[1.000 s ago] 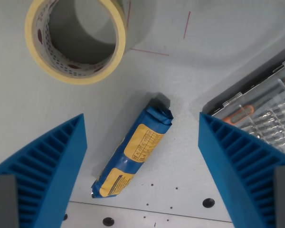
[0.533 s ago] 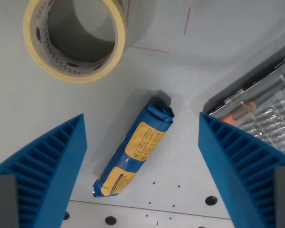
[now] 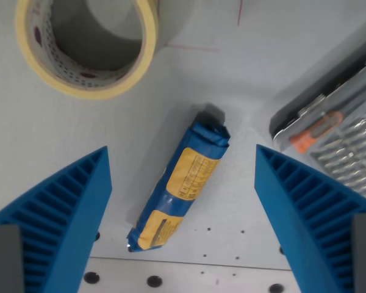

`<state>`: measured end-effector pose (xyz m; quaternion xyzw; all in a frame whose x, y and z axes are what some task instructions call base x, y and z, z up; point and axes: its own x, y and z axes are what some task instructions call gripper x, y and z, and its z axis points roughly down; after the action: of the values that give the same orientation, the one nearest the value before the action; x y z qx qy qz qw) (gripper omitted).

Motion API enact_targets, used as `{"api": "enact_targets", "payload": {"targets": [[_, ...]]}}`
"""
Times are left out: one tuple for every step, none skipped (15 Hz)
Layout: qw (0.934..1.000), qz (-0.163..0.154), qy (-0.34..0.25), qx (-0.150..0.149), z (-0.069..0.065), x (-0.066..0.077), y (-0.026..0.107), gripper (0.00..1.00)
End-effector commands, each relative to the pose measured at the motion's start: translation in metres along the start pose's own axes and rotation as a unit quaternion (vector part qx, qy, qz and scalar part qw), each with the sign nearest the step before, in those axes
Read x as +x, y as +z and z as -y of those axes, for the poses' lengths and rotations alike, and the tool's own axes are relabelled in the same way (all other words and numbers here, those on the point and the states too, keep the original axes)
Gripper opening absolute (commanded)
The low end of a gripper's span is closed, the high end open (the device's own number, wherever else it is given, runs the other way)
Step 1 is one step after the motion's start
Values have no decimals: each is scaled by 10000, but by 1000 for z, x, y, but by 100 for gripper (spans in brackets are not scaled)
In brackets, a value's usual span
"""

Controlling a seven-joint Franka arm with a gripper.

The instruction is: Move above the blue bag

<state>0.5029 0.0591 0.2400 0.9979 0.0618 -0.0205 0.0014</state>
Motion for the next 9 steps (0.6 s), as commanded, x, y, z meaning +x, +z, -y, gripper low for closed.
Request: {"api": "enact_targets", "payload": {"targets": [[9953,-497,827,46,5,-12,9,100],[9943,-515,929,43,5,-15,12,100],[9933,-524,1029,57,6,-18,15,100],[9921,-540,1134,56,7,-21,19,100],[9906,-560,1249,61,8,-24,22,100],[9892,-575,1345,75,8,-28,25,100],[9881,-599,1413,82,9,-32,29,100],[9864,-604,1528,97,10,-36,32,100],[9848,-618,1623,100,10,-39,36,100]]}}
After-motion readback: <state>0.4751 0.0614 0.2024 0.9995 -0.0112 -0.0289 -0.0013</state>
